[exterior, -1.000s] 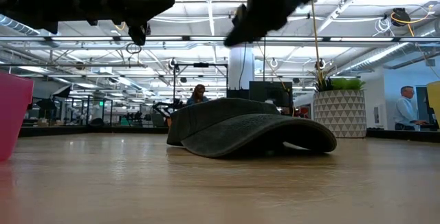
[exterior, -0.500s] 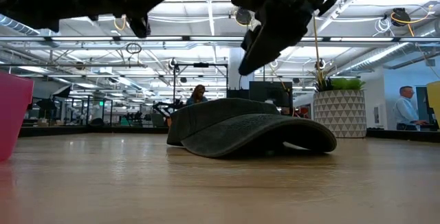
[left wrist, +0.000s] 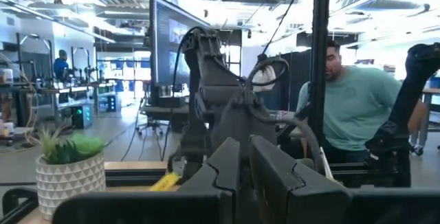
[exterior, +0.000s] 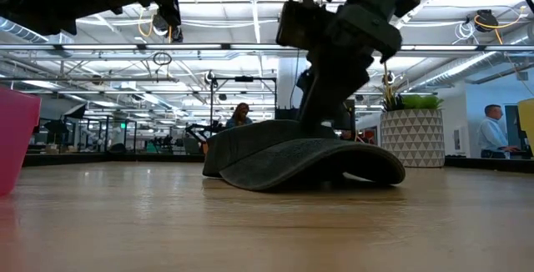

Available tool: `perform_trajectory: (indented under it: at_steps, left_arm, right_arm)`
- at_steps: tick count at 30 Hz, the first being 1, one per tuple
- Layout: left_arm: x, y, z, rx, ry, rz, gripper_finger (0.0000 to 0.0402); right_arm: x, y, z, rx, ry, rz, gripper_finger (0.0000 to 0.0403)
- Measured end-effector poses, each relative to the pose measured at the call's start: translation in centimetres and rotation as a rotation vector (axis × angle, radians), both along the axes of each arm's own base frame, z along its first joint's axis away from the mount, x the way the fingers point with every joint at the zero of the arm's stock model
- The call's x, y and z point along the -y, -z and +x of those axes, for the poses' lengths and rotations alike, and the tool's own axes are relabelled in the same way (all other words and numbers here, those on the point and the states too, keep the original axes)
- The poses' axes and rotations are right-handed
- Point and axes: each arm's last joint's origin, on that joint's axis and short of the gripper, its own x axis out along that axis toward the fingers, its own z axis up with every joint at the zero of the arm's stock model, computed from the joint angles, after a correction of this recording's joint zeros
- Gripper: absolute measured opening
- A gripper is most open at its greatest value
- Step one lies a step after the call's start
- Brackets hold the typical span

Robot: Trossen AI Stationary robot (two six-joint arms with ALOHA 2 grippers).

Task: Pick & Place hat
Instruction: Put the black cap into the yellow bin

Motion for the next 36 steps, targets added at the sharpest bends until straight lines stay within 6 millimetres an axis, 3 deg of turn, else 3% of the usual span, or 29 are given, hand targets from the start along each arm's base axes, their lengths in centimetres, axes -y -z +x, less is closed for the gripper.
perform_trajectory:
  at_steps: [10,23,31,36]
  left_arm:
    - [-0.5,0.1,0.1,-0.013,-0.019,-0.012,0.0037]
    - [-0.5,0.2,0.1,-0.030,-0.013,-0.035,0.0037]
    - [-0.5,0.2,0.1,-0.027,-0.031,-0.009,0.0037]
    - [-0.6,0.2,0.1,-0.024,-0.044,-0.013,0.0037]
  right_arm:
    - [-0.1,0.4,-0.1,-0.022,0.027,0.015,0.0121]
    - [0.0,0.6,-0.2,-0.025,0.020,0.012,0.0010]
    - [-0.1,0.6,-0.2,-0.037,0.107,0.058,0.0020]
    - [0.7,-1.2,-1.4,-0.026,0.280,-0.049,0.0006]
